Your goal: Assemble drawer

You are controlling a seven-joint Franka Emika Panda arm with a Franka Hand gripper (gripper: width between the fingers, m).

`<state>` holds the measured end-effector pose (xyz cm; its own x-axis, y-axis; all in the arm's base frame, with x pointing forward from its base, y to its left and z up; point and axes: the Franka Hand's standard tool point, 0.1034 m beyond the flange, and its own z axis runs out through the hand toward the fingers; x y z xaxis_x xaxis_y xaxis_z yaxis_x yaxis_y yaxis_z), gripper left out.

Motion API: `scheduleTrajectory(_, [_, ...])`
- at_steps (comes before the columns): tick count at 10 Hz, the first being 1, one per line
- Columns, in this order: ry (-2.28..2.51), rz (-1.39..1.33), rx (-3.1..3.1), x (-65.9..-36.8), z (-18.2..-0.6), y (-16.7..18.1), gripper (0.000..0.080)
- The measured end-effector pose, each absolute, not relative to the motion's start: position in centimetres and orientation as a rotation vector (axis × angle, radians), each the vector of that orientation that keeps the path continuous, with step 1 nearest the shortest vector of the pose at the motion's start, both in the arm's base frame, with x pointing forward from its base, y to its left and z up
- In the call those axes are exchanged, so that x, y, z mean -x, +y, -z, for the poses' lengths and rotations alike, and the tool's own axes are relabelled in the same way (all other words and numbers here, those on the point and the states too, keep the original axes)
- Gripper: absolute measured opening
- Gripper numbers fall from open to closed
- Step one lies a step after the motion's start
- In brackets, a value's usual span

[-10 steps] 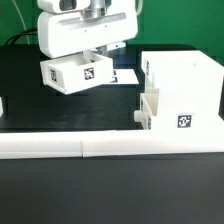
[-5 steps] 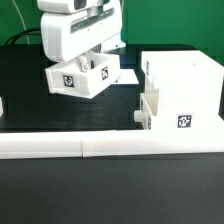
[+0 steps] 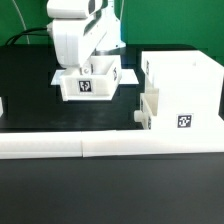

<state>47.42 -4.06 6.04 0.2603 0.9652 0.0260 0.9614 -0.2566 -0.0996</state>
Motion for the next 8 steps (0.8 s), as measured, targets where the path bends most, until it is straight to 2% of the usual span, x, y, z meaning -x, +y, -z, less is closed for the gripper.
scheduleTrajectory(2, [-2.004,-0.069,2.331,-49.1,-6.0,-4.2,0.0042])
scheduleTrajectory(6, [-2.134,-0.071,2.205,-48.8,-5.6,-4.6,0.0042])
scheduleTrajectory(8, [-2.224,-0.077,2.100,-49.2,-4.8,-5.2,0.0042])
